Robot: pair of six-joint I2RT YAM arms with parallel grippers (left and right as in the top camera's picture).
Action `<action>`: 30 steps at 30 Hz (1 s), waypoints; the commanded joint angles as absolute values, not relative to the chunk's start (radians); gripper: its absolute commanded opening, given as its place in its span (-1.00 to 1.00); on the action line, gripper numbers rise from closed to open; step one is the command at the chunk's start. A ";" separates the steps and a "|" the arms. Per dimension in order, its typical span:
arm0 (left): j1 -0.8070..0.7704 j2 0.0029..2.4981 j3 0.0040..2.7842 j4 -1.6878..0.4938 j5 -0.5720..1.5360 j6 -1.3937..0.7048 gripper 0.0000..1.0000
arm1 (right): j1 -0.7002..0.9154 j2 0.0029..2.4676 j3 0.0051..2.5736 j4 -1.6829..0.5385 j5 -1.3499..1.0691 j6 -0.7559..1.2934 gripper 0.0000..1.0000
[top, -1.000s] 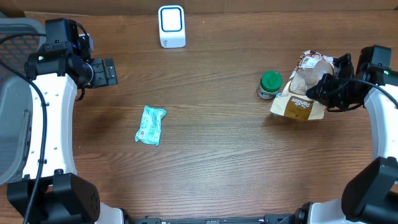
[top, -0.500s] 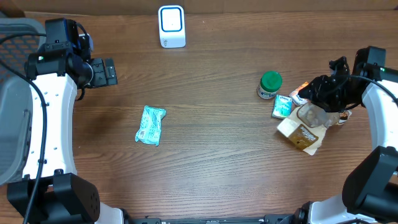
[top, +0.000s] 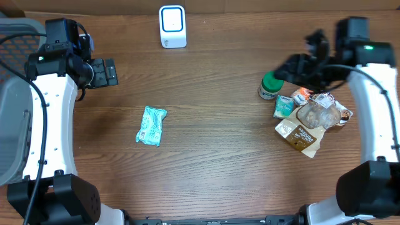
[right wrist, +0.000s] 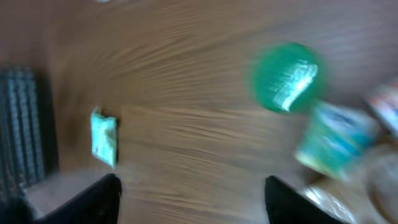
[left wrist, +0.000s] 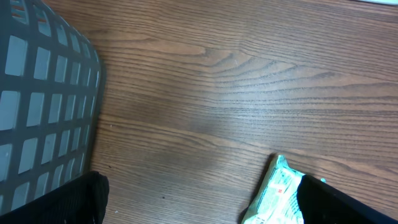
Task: Scan the item barcode
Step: 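Open the right gripper and move it left toward the teal mint pack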
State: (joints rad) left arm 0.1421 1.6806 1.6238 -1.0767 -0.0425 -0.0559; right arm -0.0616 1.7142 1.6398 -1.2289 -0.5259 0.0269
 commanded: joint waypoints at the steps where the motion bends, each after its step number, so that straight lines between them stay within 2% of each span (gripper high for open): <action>1: 0.139 1.682 1.623 -1.076 -0.052 -0.063 0.99 | 0.068 1.711 1.656 -1.167 -0.588 0.053 0.82; 6: 0.139 1.682 1.623 -1.076 -0.052 -0.063 0.99 | 0.278 1.729 1.619 -0.989 -0.566 0.205 1.00; 12: 0.139 1.682 1.623 -1.076 -0.052 -0.063 0.99 | 0.472 1.824 1.556 -0.794 -0.466 0.390 0.99; 17: 0.139 1.682 1.623 -1.076 -0.052 -0.063 0.99 | 0.576 1.929 1.555 -0.689 -0.408 0.450 0.40; 20: 0.139 1.682 1.623 -1.076 -0.052 -0.063 0.99 | 0.634 1.997 1.555 -0.601 -0.407 0.455 0.21; 30: 0.139 1.682 1.623 -1.076 -0.052 -0.063 0.99 | 0.741 2.162 1.555 -0.452 -0.312 0.643 -0.03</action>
